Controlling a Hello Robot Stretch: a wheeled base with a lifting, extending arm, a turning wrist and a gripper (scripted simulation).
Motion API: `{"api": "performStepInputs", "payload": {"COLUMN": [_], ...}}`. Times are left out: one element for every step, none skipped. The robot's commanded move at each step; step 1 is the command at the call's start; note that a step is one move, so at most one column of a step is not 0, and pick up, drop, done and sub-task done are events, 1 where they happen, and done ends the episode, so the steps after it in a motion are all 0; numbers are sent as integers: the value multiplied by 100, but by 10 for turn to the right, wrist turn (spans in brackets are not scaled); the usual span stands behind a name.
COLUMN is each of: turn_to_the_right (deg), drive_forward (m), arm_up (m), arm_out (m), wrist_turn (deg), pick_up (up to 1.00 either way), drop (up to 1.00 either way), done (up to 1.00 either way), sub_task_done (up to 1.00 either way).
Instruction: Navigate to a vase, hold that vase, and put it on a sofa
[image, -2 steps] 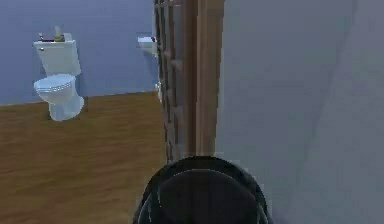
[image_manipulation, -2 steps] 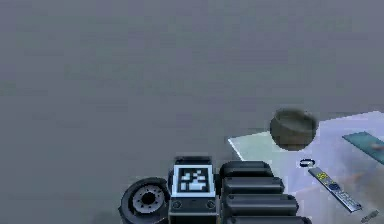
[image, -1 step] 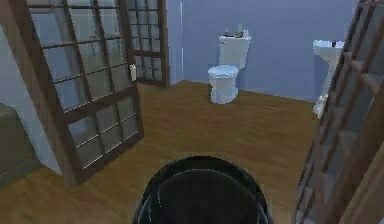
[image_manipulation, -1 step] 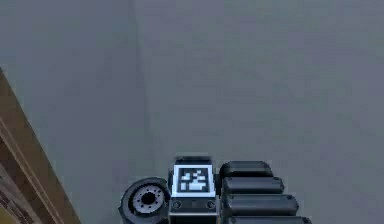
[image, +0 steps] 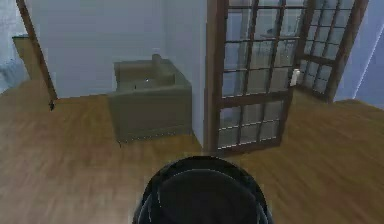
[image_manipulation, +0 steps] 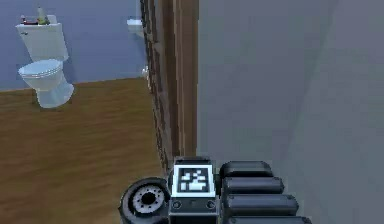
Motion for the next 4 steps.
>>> {"api": "performStepInputs", "payload": {"turn_to_the_right": [-360, 0, -90, 0], "drive_forward": [0, 85, 0, 100], "arm_up": [0, 0, 0, 0], "arm_out": [0, 0, 0, 0], "wrist_turn": [0, 0, 0, 0], "pick_up": [0, 0, 0, 0], "drop": [0, 0, 0, 0], "done": [0, 0, 0, 0], "sub_task_done": [0, 0, 0, 0]}}
